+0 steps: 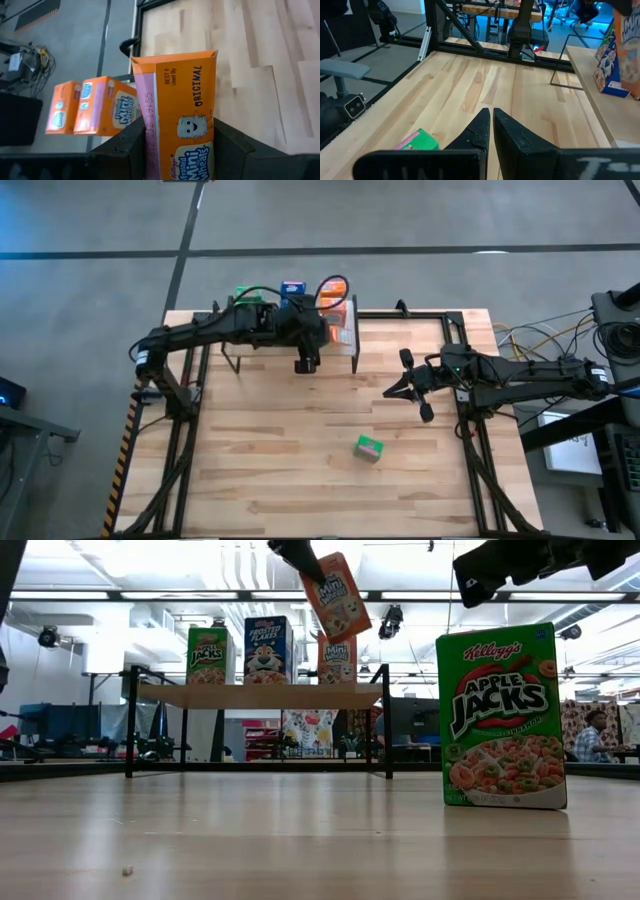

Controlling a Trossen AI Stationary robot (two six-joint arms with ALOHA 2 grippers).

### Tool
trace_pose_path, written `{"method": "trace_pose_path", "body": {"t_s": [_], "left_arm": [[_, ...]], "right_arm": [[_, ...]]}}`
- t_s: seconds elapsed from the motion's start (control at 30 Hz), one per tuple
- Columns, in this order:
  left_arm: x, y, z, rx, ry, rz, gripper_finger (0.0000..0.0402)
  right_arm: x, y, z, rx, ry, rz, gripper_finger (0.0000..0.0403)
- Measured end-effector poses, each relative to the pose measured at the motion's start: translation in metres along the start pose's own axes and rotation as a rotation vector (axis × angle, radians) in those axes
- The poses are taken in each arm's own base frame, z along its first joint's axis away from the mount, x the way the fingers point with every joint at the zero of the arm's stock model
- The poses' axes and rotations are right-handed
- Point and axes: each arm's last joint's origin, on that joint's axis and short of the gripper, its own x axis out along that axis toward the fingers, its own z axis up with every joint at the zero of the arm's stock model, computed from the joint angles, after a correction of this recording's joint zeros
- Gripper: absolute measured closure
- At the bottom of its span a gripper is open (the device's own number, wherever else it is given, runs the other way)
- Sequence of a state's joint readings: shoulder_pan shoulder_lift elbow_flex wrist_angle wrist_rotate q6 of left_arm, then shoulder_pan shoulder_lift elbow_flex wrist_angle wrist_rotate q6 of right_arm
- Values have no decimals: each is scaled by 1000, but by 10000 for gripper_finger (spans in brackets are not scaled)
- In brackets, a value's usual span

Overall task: Stack cereal on shelf
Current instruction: Put the orange cereal box on the shelf aligned with the other orange cereal boxes

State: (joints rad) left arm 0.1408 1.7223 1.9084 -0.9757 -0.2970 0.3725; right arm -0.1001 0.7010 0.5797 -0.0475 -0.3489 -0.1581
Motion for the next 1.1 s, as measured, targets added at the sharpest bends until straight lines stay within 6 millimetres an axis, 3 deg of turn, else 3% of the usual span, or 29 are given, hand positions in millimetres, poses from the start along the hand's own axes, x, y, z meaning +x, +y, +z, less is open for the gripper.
{"method": "trace_pose_path", "body": {"t_s": [0.23, 0.47, 0.83, 1.1], "left_arm": [[34, -5, -3, 17, 102, -20, 251], [51, 0, -1, 33, 194, 11, 251], [64, 8, 11, 22, 265, -36, 247], [71, 8, 15, 17, 274, -37, 213]], "right_arm": [[0, 0, 0, 1, 0, 0, 390], [0, 0, 0, 1, 0, 0, 390], [0, 0, 0, 2, 1, -1, 390], [0, 0, 0, 2, 1, -1, 390]]}}
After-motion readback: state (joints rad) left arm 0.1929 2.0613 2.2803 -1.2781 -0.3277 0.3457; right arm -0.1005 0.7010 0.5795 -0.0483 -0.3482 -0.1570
